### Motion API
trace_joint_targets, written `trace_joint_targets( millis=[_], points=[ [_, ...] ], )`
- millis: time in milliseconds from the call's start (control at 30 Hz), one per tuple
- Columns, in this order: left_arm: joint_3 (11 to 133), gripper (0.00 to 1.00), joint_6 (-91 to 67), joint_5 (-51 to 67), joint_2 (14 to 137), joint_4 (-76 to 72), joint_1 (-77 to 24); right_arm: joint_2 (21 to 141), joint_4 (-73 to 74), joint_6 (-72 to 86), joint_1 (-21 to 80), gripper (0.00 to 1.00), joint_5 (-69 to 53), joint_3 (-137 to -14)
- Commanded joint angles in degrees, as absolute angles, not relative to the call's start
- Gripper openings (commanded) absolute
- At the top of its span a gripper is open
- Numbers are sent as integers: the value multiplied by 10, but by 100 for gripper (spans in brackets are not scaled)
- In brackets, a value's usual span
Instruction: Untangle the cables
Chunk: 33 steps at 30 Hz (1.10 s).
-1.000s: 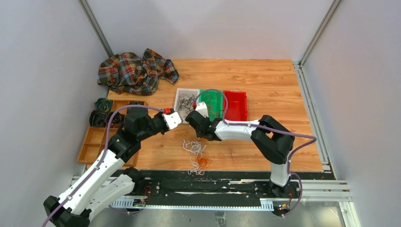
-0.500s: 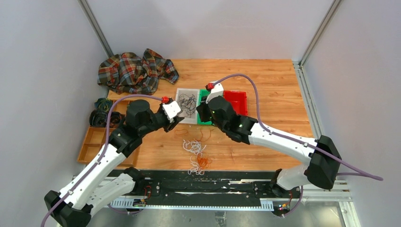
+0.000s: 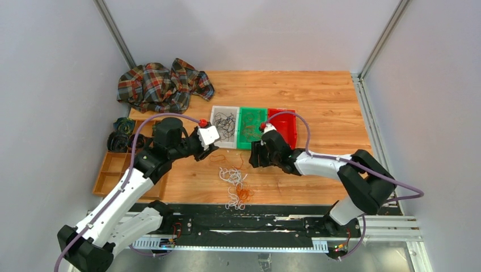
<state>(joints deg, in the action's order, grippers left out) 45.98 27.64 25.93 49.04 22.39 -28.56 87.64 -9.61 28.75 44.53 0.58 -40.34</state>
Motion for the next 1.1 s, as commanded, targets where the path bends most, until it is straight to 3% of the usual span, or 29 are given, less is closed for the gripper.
trace_joint_targets(
  millis=[0, 267, 467, 833, 1067],
  points=[
    [457, 41, 357, 256, 514, 253, -281, 909, -178, 270, 425, 56, -76, -416],
    [445, 41, 426, 252, 538, 265, -281, 979, -216, 271, 420, 51, -47, -436],
    [446, 41, 436, 253, 546, 265, -281, 1009, -249, 280, 421, 40, -56, -439],
    [443, 41, 428, 258, 532, 266, -281, 994, -275, 287, 432, 1, -46, -418],
    [457, 41, 360, 271, 532, 247, -281, 908, -283, 281, 433, 1, -59, -406]
  ],
)
